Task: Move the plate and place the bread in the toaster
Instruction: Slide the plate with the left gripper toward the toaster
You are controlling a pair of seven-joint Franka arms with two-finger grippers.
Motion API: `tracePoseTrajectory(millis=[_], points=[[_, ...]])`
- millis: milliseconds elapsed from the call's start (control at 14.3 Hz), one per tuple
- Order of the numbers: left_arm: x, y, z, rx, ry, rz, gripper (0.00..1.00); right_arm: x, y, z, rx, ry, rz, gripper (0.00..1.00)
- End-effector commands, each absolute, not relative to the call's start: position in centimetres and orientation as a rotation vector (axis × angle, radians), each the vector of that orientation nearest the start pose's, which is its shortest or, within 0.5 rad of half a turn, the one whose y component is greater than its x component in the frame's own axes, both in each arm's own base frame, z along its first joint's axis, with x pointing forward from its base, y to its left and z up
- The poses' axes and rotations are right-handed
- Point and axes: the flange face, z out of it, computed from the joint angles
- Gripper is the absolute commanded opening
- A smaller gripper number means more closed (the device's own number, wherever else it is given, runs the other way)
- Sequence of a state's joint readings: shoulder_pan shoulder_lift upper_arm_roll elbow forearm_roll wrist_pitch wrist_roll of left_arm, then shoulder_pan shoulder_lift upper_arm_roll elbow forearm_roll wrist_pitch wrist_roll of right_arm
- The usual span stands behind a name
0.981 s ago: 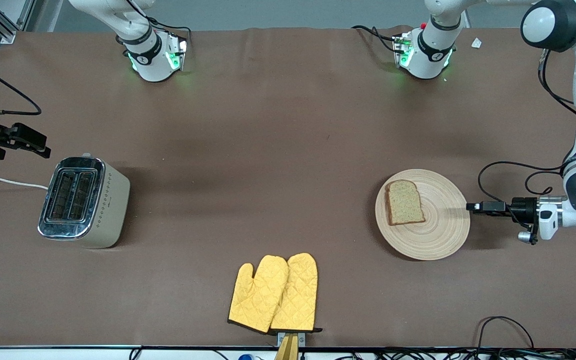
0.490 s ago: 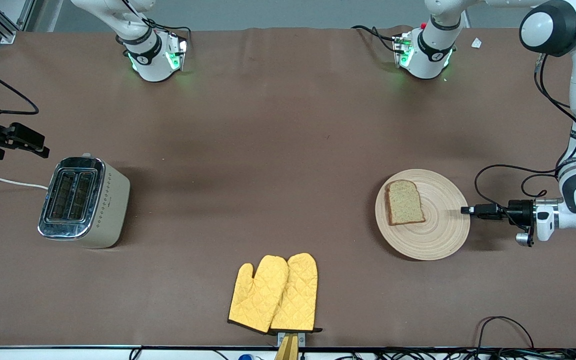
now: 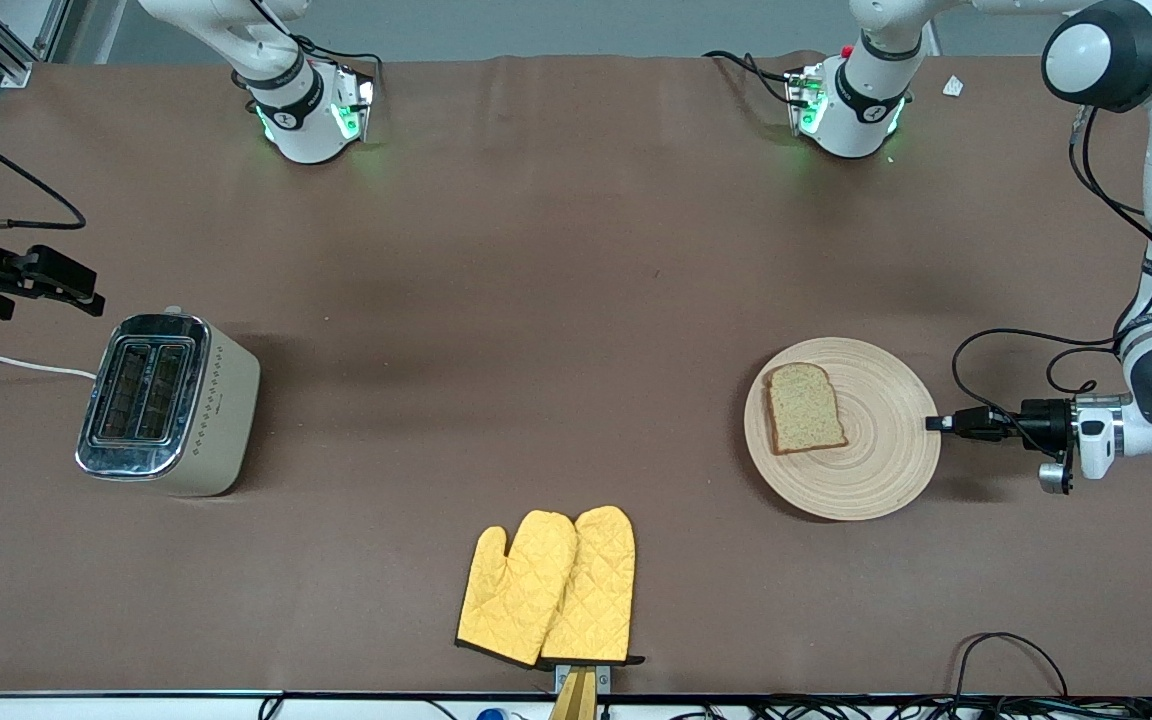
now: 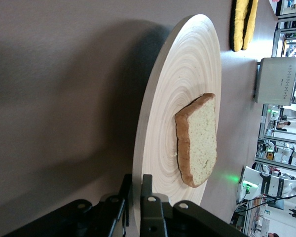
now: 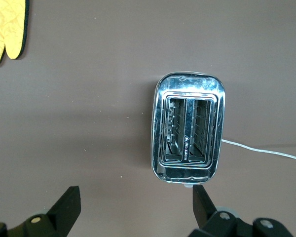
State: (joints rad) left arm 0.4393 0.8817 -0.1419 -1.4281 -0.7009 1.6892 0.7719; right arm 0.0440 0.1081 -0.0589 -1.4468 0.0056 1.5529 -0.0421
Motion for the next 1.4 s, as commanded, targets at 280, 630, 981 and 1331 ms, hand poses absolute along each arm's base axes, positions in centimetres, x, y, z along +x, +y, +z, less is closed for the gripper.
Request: tracePoseTrajectory(millis=[280, 630, 981, 1331], points=[[69.8, -3.8, 24.5, 2.025, -0.176, -0.125, 0.00, 58.0, -1.2, 62.5, -3.136, -0.032, 0.000, 1.00], [68.5, -26.1, 27.0, 2.062, -0.091, -0.202, 0.00, 58.0, -1.0, 62.5, -3.136, -0.037, 0.000, 1.00], [61.8, -42.5, 22.7, 2.019, -0.038, -0.268, 0.00, 58.0, -0.8, 62.4, -3.142, -0.040, 0.001, 1.00], [57.1, -49.3, 16.8, 2.049, -0.068, -0.223, 0.00, 58.0, -1.1, 62.4, -3.150, -0.017, 0.000, 1.00]])
